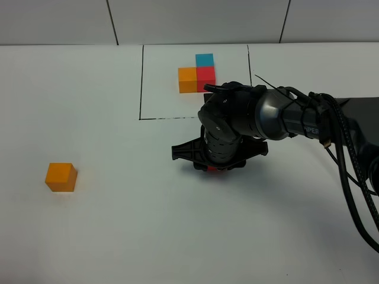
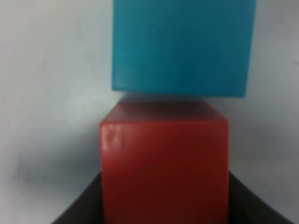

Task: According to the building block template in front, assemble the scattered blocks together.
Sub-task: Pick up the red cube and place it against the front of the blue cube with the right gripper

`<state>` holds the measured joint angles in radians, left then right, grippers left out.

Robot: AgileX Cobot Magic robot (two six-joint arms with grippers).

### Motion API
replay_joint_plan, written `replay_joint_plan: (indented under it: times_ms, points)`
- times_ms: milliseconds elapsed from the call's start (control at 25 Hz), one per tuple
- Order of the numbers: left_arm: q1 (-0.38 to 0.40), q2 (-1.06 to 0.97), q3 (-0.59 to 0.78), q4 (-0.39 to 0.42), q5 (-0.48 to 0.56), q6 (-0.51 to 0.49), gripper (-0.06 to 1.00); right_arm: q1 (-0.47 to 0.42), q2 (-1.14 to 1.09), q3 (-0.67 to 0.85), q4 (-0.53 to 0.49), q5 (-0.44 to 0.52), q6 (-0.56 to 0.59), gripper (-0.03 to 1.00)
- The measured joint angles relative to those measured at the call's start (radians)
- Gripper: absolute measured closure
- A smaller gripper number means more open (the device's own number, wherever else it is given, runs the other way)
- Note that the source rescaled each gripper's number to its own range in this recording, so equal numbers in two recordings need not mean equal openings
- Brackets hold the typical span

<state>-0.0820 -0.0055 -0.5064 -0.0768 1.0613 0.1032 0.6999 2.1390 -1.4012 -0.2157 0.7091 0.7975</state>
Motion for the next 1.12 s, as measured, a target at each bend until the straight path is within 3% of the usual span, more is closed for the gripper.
replay_joint_plan:
  times_ms: [1120]
  points:
    - [0.000, 0.000, 0.000, 0.000, 0.000, 0.001, 0.31, -0.020, 0.013, -0.004, -0.008, -0.019, 0.000, 0.95]
